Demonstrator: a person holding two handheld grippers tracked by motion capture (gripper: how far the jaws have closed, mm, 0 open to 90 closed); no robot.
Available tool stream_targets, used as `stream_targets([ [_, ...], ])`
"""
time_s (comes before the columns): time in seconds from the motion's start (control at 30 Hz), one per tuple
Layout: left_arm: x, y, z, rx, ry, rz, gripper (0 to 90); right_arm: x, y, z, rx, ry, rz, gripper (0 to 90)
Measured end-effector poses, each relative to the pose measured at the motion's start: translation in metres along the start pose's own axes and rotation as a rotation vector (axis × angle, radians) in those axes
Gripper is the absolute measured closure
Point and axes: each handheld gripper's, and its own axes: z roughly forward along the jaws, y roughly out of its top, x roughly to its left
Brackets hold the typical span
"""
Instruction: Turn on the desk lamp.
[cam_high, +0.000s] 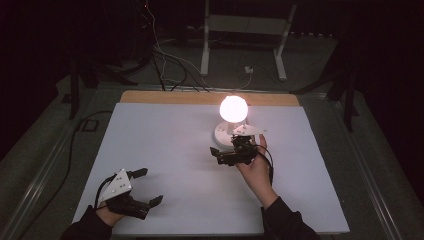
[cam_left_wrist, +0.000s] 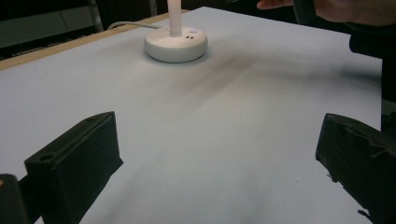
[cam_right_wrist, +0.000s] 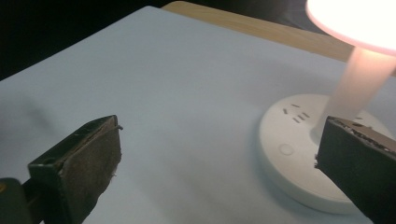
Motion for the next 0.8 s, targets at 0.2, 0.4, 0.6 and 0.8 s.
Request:
stream_targets([
  [0.2, 0.000, -0.001, 0.000, 0.001, 0.001, -0.005, 0.4, -0.005, -0.003, -0.020, 0.003, 0.087, -0.034, 0.0],
  [0.4, 0.000, 0.000, 0.000, 0.002, 0.001, -0.003, 0.4, -0.009, -0.010, -0.034, 0.013, 0.136, -0.057, 0.0],
  [0.6, 0.000, -0.001, 0.001, 0.008, -0.001, 0.000, 0.4, -0.013, -0.023, -0.049, 0.033, 0.157, -0.091, 0.0],
  [0.8, 0.000, -0.001, 0.001, 0.008, -0.001, 0.001, 0.4, -0.015, -0.041, -0.063, 0.052, 0.180, -0.117, 0.0],
])
